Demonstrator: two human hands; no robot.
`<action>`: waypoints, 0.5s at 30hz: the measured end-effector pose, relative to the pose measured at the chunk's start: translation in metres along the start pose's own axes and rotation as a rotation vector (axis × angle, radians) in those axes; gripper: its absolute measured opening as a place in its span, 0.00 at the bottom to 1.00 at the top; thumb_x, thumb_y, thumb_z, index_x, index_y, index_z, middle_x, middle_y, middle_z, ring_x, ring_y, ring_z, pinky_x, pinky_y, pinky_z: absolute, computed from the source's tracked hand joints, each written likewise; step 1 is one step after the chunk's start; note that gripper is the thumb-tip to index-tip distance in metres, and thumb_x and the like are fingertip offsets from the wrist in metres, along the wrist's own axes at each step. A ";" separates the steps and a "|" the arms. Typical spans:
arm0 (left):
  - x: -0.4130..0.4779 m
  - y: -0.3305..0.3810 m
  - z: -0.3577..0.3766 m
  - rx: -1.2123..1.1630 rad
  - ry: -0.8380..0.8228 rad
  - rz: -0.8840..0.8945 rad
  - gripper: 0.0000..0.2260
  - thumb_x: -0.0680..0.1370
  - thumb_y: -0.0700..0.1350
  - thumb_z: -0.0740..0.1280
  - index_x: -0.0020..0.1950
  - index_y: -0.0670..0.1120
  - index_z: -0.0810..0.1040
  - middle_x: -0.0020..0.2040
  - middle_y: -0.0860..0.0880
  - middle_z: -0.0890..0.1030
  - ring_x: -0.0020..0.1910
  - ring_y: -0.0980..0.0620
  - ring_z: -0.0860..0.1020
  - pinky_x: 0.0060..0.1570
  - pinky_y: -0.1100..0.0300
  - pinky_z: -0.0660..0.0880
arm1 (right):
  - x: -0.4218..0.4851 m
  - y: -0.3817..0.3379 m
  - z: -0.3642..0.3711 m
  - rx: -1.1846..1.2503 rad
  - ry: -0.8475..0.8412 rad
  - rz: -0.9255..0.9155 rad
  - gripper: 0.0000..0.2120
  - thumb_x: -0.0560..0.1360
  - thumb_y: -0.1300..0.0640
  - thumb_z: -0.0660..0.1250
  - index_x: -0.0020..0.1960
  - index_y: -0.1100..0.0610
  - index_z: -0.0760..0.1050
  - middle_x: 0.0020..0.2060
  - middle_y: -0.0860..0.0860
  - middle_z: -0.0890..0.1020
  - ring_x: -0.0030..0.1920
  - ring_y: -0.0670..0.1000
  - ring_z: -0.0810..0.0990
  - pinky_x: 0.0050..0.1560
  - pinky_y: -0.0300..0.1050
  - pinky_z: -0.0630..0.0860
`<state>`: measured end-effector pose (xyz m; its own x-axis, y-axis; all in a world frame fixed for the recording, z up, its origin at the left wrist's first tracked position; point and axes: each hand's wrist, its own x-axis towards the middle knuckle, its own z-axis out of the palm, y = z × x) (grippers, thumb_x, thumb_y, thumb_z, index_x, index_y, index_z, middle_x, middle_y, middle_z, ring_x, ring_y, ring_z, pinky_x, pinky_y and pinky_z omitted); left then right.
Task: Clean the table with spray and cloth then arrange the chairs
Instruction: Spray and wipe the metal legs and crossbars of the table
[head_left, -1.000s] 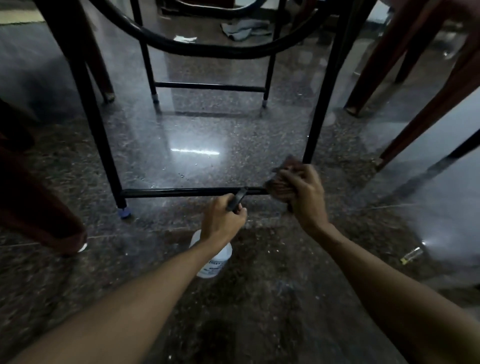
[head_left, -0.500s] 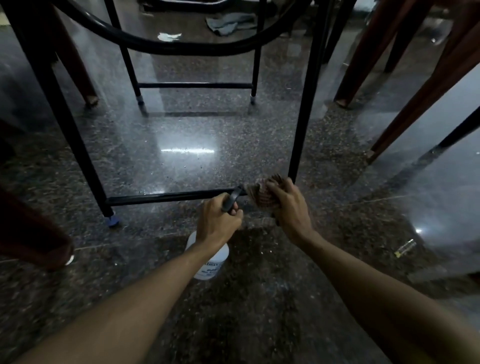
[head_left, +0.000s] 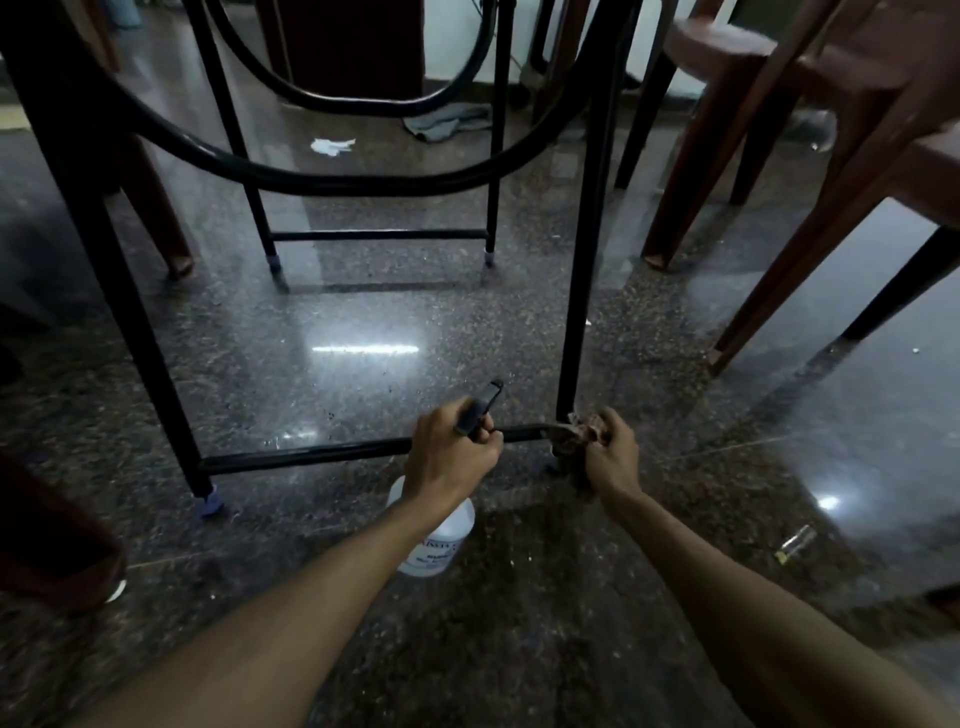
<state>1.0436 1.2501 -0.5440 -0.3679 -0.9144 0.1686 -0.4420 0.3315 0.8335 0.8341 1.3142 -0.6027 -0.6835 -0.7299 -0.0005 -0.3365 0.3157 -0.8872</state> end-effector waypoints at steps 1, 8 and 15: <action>0.002 0.003 -0.001 -0.007 -0.006 0.017 0.06 0.73 0.40 0.74 0.39 0.47 0.80 0.32 0.53 0.80 0.34 0.58 0.79 0.36 0.58 0.77 | 0.006 -0.017 -0.004 0.052 -0.013 -0.005 0.15 0.72 0.67 0.59 0.40 0.46 0.67 0.38 0.58 0.78 0.37 0.60 0.79 0.35 0.55 0.77; 0.006 0.013 -0.007 -0.016 -0.005 0.033 0.05 0.74 0.41 0.73 0.40 0.44 0.80 0.34 0.48 0.81 0.35 0.48 0.81 0.37 0.46 0.80 | 0.029 -0.087 -0.035 0.225 -0.276 -0.023 0.05 0.81 0.63 0.64 0.46 0.59 0.74 0.38 0.60 0.83 0.29 0.53 0.80 0.23 0.41 0.74; 0.010 0.024 -0.018 -0.044 0.010 0.064 0.05 0.74 0.41 0.72 0.39 0.45 0.79 0.33 0.49 0.81 0.35 0.48 0.81 0.38 0.47 0.80 | 0.007 -0.111 -0.027 0.347 -0.092 -0.095 0.04 0.78 0.68 0.66 0.50 0.61 0.73 0.38 0.62 0.82 0.28 0.56 0.79 0.22 0.41 0.73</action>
<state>1.0436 1.2452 -0.5129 -0.3859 -0.8939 0.2278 -0.3813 0.3795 0.8430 0.8494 1.2903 -0.4920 -0.5933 -0.8026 0.0620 -0.1455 0.0311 -0.9889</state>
